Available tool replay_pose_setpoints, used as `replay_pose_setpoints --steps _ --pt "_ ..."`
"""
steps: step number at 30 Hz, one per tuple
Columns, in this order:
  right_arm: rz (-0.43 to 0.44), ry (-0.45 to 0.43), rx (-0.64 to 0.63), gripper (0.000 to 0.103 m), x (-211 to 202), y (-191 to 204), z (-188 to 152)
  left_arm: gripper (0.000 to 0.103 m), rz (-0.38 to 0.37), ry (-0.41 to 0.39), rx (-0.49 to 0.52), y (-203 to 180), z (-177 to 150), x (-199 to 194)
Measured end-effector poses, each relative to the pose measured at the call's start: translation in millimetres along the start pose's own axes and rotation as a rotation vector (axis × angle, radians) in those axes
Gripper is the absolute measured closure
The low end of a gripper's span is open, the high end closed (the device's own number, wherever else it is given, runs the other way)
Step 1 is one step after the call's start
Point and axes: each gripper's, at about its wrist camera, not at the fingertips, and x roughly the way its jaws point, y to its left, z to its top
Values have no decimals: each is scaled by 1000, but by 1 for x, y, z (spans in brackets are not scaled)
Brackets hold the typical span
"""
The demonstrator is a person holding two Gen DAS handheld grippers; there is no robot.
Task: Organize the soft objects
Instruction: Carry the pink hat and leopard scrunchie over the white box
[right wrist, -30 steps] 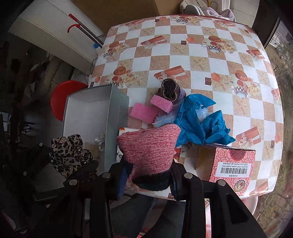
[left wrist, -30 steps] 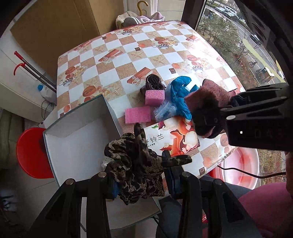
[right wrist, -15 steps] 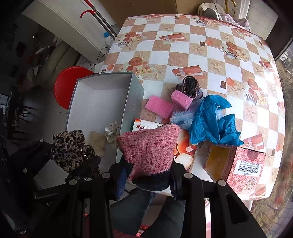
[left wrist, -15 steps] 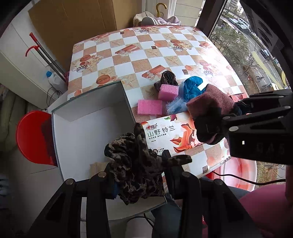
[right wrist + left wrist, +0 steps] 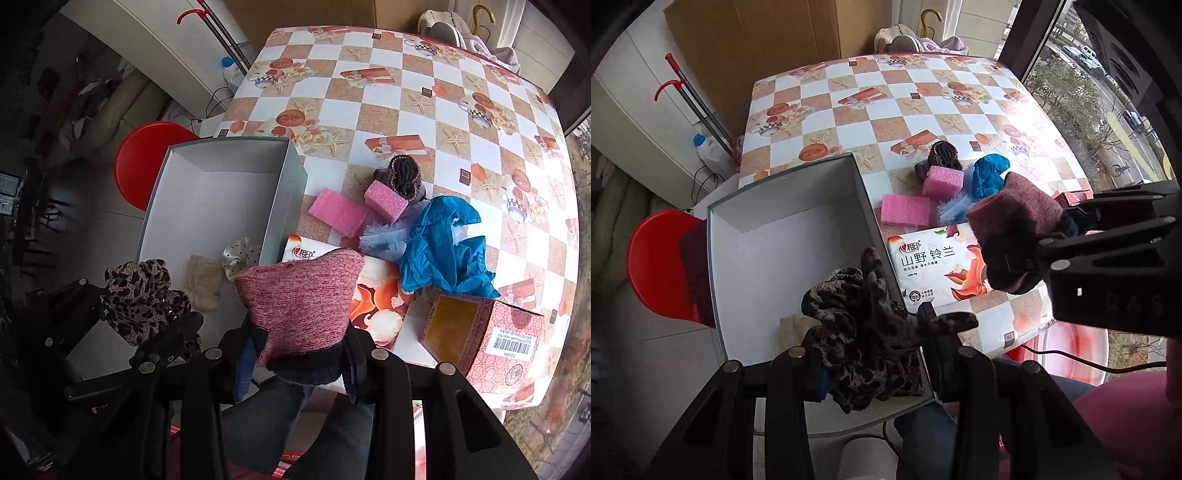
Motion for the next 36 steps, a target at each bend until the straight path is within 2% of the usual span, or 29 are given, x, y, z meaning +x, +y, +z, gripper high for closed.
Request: replay_pose_setpoints --steps 36 --pt "-5 29 -56 64 8 17 -3 59 -1 -2 -23 5 -12 -1"
